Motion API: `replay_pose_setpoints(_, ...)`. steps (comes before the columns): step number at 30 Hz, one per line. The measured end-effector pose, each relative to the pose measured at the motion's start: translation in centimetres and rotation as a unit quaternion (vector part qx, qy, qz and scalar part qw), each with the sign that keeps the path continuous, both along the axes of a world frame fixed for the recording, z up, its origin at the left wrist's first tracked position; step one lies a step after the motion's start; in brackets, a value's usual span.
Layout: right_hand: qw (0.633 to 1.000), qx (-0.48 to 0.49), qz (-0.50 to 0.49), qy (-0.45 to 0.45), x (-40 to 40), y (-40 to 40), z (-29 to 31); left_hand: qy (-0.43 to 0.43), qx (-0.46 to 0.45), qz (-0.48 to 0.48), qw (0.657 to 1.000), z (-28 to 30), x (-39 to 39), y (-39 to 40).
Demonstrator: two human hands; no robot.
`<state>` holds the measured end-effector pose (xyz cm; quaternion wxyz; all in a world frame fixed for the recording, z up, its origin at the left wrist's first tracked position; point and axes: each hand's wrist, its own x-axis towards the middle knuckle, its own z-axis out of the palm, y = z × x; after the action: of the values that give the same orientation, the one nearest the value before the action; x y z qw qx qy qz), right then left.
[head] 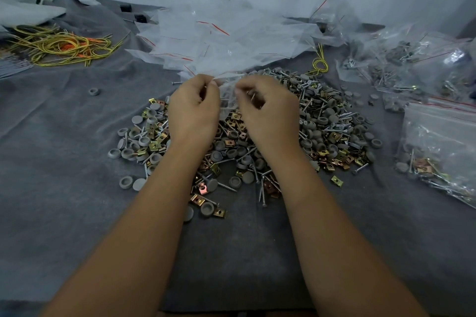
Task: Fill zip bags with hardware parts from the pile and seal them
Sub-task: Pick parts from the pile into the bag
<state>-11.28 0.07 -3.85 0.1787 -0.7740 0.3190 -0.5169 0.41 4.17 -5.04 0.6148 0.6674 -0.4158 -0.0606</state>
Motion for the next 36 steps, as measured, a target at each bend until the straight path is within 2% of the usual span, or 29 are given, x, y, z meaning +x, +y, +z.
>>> replay_pose_setpoints(3,0.995,0.039,-0.053,-0.072,-0.8,-0.7,0.5,0.032,0.000,0.010,0.999,0.1,0.1,-0.1)
replay_pose_setpoints(6,0.992,0.084,-0.078,-0.057,-1.5,-1.4,0.6,0.070,-0.004,0.027,0.997,0.0,0.0,-0.2)
replay_pose_setpoints(10,0.987,0.104,-0.087,0.088,-1.6,-1.9,0.2,0.093,-0.010,0.037,0.995,0.0,-0.4,-0.4)
replay_pose_setpoints(15,0.953,0.027,-0.090,0.290,-1.2,-1.9,-0.6,0.092,-0.017,0.041,0.995,0.0,-0.4,-0.4)
replay_pose_setpoints(19,0.923,0.012,-0.091,0.375,-1.3,-1.9,-1.3,0.087,-0.010,0.042,0.995,0.0,-0.5,-0.4)
replay_pose_setpoints(36,0.933,-0.005,-0.091,0.349,-1.0,-1.7,-0.9,0.079,0.017,0.027,0.996,0.0,-0.5,-0.4)
